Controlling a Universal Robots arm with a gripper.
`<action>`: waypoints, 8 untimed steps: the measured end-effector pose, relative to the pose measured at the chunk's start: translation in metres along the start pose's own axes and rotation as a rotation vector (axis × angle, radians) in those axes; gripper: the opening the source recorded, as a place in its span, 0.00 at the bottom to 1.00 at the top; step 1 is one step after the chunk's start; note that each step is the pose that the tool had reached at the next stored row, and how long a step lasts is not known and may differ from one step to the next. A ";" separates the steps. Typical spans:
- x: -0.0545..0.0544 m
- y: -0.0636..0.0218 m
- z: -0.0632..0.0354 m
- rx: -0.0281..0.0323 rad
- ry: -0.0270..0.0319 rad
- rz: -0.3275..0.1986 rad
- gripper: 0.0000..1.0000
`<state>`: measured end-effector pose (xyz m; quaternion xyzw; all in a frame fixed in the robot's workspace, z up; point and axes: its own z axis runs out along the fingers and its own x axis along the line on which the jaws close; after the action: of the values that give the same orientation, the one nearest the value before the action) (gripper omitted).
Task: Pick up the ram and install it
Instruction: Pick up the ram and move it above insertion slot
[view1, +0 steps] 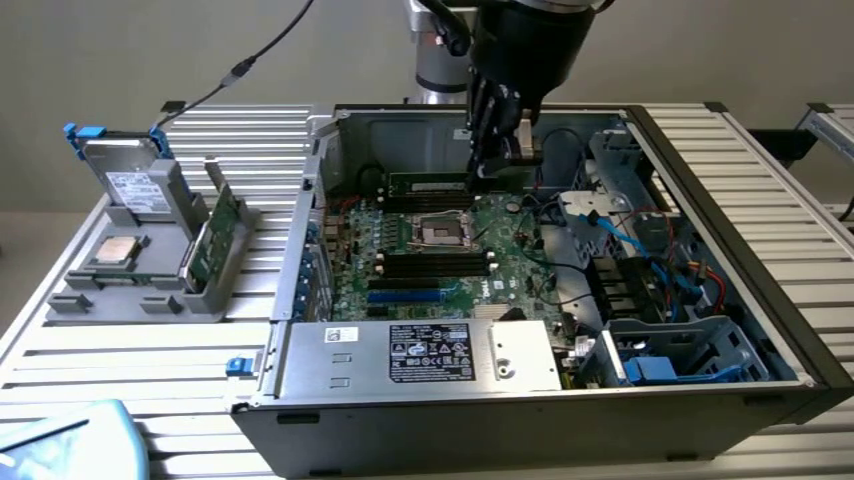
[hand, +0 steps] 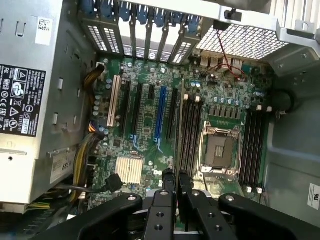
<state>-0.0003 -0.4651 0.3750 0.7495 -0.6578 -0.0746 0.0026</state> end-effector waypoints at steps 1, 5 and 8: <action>-0.001 -0.0006 0.0018 -0.0003 0.0007 0.000 0.15; -0.005 -0.0020 0.0080 -0.0015 0.0057 0.002 0.15; -0.006 -0.0024 0.0111 -0.0026 0.0155 0.007 0.15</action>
<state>0.0000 -0.4578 0.3645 0.7476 -0.6604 -0.0696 0.0089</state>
